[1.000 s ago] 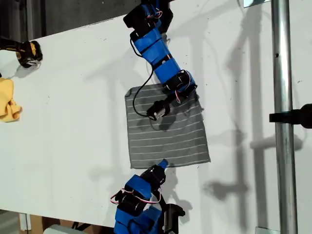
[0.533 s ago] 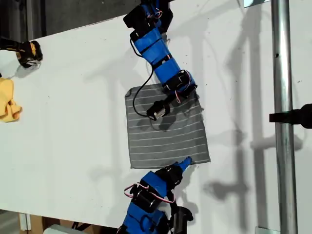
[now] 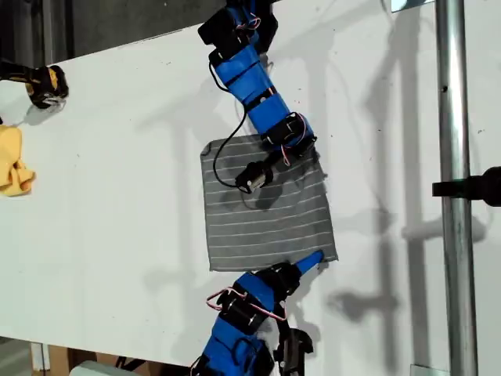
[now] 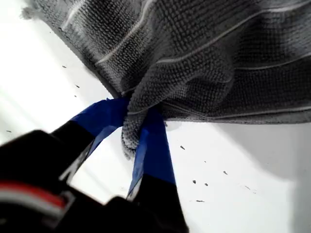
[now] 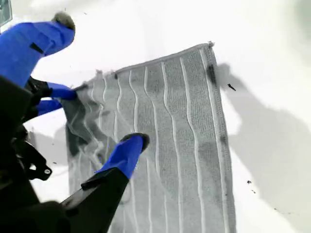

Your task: Grasp corners of a towel and fold twice.

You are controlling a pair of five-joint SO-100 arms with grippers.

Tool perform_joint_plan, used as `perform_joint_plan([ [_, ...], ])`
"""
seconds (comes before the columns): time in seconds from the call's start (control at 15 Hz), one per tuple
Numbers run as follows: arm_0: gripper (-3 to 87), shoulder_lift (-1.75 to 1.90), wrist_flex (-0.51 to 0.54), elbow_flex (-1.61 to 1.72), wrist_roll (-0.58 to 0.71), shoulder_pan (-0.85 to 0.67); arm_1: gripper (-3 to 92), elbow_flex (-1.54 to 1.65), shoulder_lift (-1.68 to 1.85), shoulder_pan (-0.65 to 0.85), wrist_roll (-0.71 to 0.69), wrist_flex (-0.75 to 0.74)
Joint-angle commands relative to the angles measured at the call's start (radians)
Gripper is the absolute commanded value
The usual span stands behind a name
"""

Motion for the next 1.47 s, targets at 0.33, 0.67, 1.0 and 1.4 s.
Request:
perform_joint_plan([
  [0.33, 39.4, -0.126, -0.184, 0.110, -0.141, 0.026, -0.2, -0.037, 0.014, 0.011, -0.018, 0.006],
  [0.67, 37.9, -0.293, -0.258, 0.064, -0.239, 0.064, -0.2, -0.037, 0.008, 0.009, -0.018, 0.006],
  [1.0, 30.0, -0.377, -0.256, 0.048, -0.296, 0.075, -0.2, -0.035, 0.008, 0.011, -0.020, 0.006],
  [1.4, 2.1, -0.425, -0.278, 0.066, -0.334, 0.064, -0.2, -0.034, 0.002, 0.009, -0.021, 0.006],
])
